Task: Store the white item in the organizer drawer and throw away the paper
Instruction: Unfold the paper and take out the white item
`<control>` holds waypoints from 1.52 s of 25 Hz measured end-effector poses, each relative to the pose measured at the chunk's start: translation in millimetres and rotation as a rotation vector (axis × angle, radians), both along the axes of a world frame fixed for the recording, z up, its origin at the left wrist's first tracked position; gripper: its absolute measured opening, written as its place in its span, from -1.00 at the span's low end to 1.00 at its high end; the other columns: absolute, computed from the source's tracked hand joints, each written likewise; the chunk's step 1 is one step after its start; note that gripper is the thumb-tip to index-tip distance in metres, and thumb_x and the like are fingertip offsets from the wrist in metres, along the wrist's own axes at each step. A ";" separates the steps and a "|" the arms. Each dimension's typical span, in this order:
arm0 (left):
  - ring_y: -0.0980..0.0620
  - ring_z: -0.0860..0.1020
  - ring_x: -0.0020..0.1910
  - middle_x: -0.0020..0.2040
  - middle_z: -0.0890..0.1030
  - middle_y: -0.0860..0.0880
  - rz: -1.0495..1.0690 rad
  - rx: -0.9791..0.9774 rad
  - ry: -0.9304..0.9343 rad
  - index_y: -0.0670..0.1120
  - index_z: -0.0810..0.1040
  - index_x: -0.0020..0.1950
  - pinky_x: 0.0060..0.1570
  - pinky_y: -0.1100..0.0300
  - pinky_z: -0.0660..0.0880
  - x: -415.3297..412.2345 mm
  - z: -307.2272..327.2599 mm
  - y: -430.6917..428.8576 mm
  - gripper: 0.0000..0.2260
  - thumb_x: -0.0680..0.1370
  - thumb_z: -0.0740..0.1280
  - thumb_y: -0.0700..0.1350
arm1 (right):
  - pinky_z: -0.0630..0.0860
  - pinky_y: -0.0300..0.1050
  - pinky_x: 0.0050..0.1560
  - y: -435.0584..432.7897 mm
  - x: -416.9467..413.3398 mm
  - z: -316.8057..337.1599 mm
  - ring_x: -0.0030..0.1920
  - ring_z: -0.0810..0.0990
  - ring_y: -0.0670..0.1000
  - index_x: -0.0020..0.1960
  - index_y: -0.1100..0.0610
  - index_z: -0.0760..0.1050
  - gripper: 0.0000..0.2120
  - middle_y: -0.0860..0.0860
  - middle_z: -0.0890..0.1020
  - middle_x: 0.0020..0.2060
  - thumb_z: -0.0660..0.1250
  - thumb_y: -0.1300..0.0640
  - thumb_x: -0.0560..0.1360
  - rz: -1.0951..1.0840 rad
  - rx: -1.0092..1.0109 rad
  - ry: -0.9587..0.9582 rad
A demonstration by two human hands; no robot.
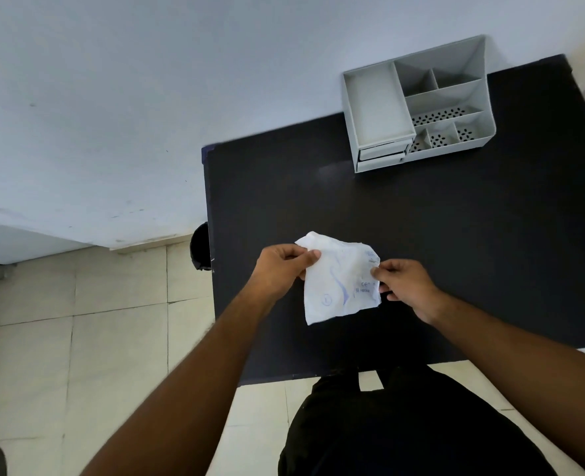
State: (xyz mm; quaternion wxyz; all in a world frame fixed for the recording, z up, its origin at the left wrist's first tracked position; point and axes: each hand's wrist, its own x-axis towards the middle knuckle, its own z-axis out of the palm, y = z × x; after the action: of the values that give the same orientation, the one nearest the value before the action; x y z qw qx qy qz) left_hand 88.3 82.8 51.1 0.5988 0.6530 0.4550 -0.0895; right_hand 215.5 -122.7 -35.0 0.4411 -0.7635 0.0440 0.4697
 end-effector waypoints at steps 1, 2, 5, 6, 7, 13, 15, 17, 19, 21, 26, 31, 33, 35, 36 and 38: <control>0.12 0.62 -0.29 -0.11 0.74 -0.10 -0.050 -0.045 -0.019 -0.17 0.68 -0.09 -0.30 0.31 0.47 2.5 6.2 -3.2 -0.80 0.54 0.48 -0.02 | 0.54 -0.13 -0.21 -1.7 1.1 -0.1 -0.22 0.62 -0.04 -0.04 0.10 0.65 -0.91 0.03 0.72 -0.14 0.40 0.10 0.54 -0.007 0.001 0.015; 0.09 0.62 -0.25 -0.07 0.74 -0.11 -0.079 -0.084 -0.033 -0.15 0.68 -0.10 -0.27 0.28 0.47 3.7 11.6 -6.6 -0.81 0.53 0.47 -0.02 | 0.53 -0.13 -0.21 -3.2 1.9 0.1 -0.21 0.62 -0.04 -0.04 0.09 0.65 -0.91 0.03 0.72 -0.13 0.40 0.10 0.54 -0.011 -0.001 0.027; 0.05 0.69 -0.15 -0.02 0.73 -0.11 -0.069 -0.128 -0.078 -0.13 0.64 -0.14 -0.25 0.36 0.52 4.5 17.9 -16.0 -0.85 0.55 0.46 -0.07 | 0.52 -0.13 -0.20 -5.9 0.3 1.1 -0.19 0.63 -0.03 -0.02 0.09 0.64 -0.91 0.03 0.73 -0.10 0.38 0.10 0.53 -0.019 -0.017 0.055; 0.01 0.71 -0.10 -0.01 0.73 -0.11 -0.060 -0.121 -0.087 -0.14 0.62 -0.14 -0.22 0.34 0.55 4.9 19.0 -18.2 -0.84 0.55 0.45 -0.07 | 0.53 -0.13 -0.19 -6.2 -0.7 1.6 -0.18 0.64 -0.03 -0.01 0.09 0.64 -0.90 0.03 0.72 -0.09 0.38 0.10 0.53 -0.020 -0.019 0.062; -0.04 0.71 -0.06 -0.02 0.73 -0.12 -0.056 -0.107 -0.094 -0.14 0.61 -0.15 -0.18 0.29 0.57 4.8 18.5 -19.1 -0.83 0.56 0.45 -0.07 | 0.54 -0.12 -0.18 -6.1 -1.9 2.5 -0.17 0.64 -0.02 -0.01 0.09 0.63 -0.90 0.03 0.72 -0.09 0.37 0.10 0.53 -0.019 -0.016 0.065; -0.15 0.70 -0.08 -0.09 0.70 -0.14 0.039 -0.040 -0.124 -0.07 0.50 -0.25 -0.10 0.06 0.60 -2.0 18.2 -11.3 -0.78 0.57 0.41 -0.10 | 0.57 -0.04 -0.14 -1.4 -10.2 7.8 -0.21 0.62 0.01 -0.08 0.12 0.61 -0.89 0.12 0.70 -0.13 0.33 0.12 0.55 -0.024 0.076 0.070; -0.02 0.70 -0.16 -0.17 0.70 -0.03 0.086 -0.016 -0.119 -0.06 0.52 -0.25 -0.18 0.16 0.61 -7.0 18.4 -6.2 -0.79 0.58 0.42 -0.11 | 0.55 -0.04 -0.15 1.0 -12.9 11.6 -0.23 0.61 0.01 -0.08 0.14 0.61 -0.88 0.10 0.68 -0.16 0.32 0.13 0.56 -0.009 0.102 0.066; 0.02 0.70 -0.18 -0.17 0.71 0.01 0.141 0.037 -0.091 -0.06 0.56 -0.22 -0.23 0.19 0.60 -14.4 13.3 1.1 -0.83 0.57 0.43 -0.10 | 0.54 -0.06 -0.15 4.3 -15.3 14.4 -0.22 0.62 0.00 -0.05 0.15 0.61 -0.88 0.07 0.69 -0.18 0.32 0.14 0.57 0.010 0.110 0.056; -0.02 0.69 -0.14 -0.14 0.70 -0.01 0.205 0.121 -0.027 -0.04 0.60 -0.18 -0.19 0.14 0.64 -23.9 4.9 10.5 -0.87 0.56 0.44 -0.06 | 0.54 -0.07 -0.15 9.0 -17.7 16.9 -0.21 0.64 0.00 0.00 0.13 0.61 -0.89 0.06 0.70 -0.18 0.33 0.13 0.57 0.027 0.111 0.059; -0.07 0.67 -0.07 -0.12 0.68 -0.02 0.286 0.195 0.047 -0.01 0.61 -0.15 -0.07 0.06 0.65 -36.1 -8.1 22.9 -0.88 0.56 0.43 -0.02 | 0.53 -0.08 -0.16 14.1 -20.4 19.1 -0.21 0.65 -0.01 0.03 0.11 0.61 -0.90 0.07 0.72 -0.16 0.35 0.13 0.55 0.047 0.126 0.067; -0.09 0.62 0.08 0.11 0.62 -0.01 0.423 0.251 0.191 -0.10 0.54 0.30 0.10 0.03 0.59 -61.0 -38.8 41.9 -0.67 0.56 0.43 -0.06 | 0.53 -0.13 -0.19 21.9 -28.2 23.8 -0.24 0.64 -0.05 -0.02 0.09 0.63 -0.91 0.01 0.72 -0.18 0.35 0.12 0.55 0.152 0.100 0.041; -0.15 0.45 0.33 0.39 0.46 -0.12 0.153 0.634 0.271 -0.07 0.38 0.47 0.32 -0.06 0.46 -57.8 -51.6 27.0 -0.43 0.49 0.45 -0.05 | 0.51 -0.16 -0.25 24.5 -26.1 22.7 -0.26 0.61 -0.04 0.04 0.11 0.61 -0.89 0.06 0.71 -0.14 0.33 0.16 0.56 0.133 0.042 -0.021; -0.15 0.41 0.37 0.41 0.44 -0.12 -0.069 0.777 0.225 -0.08 0.41 0.45 0.31 -0.06 0.45 -49.3 -53.5 11.6 -0.48 0.50 0.42 -0.06 | 0.53 -0.15 -0.23 30.8 -20.8 19.1 -0.25 0.63 -0.03 0.11 0.09 0.58 -0.84 0.07 0.70 -0.12 0.35 0.14 0.54 0.113 0.010 -0.086; -0.14 0.37 0.42 0.46 0.41 -0.11 -0.234 0.782 0.179 -0.07 0.39 0.48 0.32 -0.09 0.44 -37.9 -57.0 -0.7 -0.49 0.53 0.36 -0.06 | 0.55 -0.13 -0.19 38.2 -13.0 13.8 -0.20 0.66 0.00 0.23 0.08 0.52 -0.72 0.04 0.69 -0.09 0.38 0.11 0.53 0.096 0.000 -0.129; -0.14 0.34 0.46 0.50 0.38 -0.11 -0.303 0.757 0.175 -0.07 0.34 0.51 0.36 -0.09 0.41 -32.9 -59.2 -5.9 -0.48 0.56 0.34 -0.05 | 0.55 -0.13 -0.18 41.7 -9.2 11.6 -0.16 0.67 0.00 0.30 0.06 0.48 -0.65 0.01 0.68 -0.04 0.39 0.11 0.53 0.096 0.013 -0.115; -0.13 0.23 0.54 0.58 0.27 -0.11 -0.401 0.692 0.195 -0.05 0.22 0.58 0.44 -0.10 0.34 -27.2 -64.7 -13.9 -0.44 0.60 0.29 -0.05 | 0.54 -0.13 -0.13 48.6 -3.2 8.1 -0.02 0.66 0.00 0.42 0.01 0.39 -0.50 -0.02 0.63 0.10 0.41 0.15 0.52 0.137 0.063 -0.080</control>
State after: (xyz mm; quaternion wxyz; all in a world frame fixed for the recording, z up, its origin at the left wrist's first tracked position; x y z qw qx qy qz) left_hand 61.1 68.9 -13.5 0.2688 0.8800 0.3765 -0.1077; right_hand 212.3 -74.1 -26.8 0.4329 -0.7687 -0.0407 0.4691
